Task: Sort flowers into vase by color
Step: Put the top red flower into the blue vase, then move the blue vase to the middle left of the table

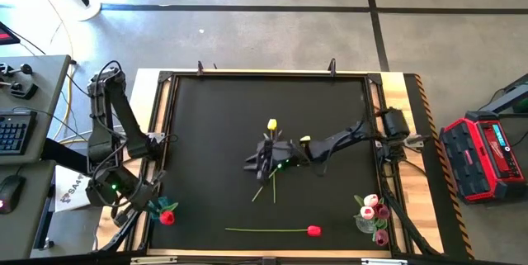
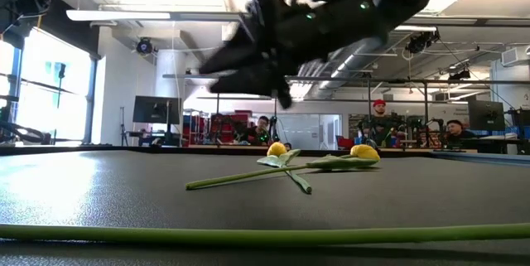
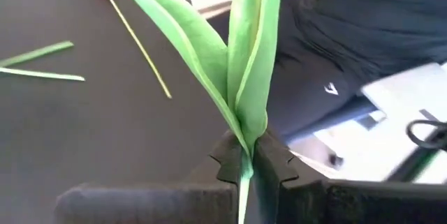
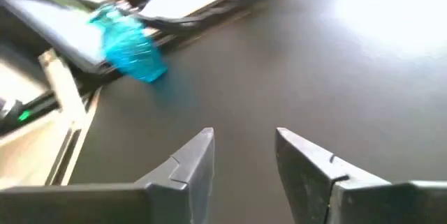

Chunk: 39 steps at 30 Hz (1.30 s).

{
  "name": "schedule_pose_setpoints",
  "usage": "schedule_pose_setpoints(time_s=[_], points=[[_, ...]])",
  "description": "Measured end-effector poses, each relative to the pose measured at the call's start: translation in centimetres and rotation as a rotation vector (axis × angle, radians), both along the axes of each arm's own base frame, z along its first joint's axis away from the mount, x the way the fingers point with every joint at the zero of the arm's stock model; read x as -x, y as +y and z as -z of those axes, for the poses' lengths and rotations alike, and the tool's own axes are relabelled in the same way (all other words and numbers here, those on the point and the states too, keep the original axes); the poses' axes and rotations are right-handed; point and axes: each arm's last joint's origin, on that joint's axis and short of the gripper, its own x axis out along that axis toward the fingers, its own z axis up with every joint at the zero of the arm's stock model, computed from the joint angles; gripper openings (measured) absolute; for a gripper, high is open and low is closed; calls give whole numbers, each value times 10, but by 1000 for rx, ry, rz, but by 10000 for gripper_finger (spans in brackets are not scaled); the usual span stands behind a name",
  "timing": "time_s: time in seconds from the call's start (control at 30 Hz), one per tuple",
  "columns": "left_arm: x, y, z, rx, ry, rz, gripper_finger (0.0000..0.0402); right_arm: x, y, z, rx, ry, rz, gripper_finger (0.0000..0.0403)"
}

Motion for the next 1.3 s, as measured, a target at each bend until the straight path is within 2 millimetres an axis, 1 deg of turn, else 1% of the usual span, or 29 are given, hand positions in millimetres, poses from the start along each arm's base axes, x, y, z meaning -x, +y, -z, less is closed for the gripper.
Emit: schedule_pose_setpoints(time_s=[0.13,0.2,0.3,0.5,0.67,0.83,0.97,1.17,1.3], points=[[2,1,3,18,85,4,4,-23,15,4,146,-29,-91,171],[2,1,4,33,112,-19,11,-36,21,6,213,-43,-123,189],[2,0,6,34,131,-34,31,-55,25,8,281,-57,-147,216],[3,1,15,-32,203,-63,78,-90,28,-3,434,-112,-134,259],[5,2,19,-43,281,-47,108,-122,31,-17,521,-176,-165,281],[7,1,19,-41,337,-2,123,-148,34,-15,568,-130,-209,285],[8,2,21,-44,371,-2,130,-158,35,-18,575,-143,-208,285],[10,9,25,-69,455,-108,150,-158,33,-13,557,-99,-211,284],[10,11,26,-64,468,-133,177,-157,33,-10,548,-66,-216,284]])
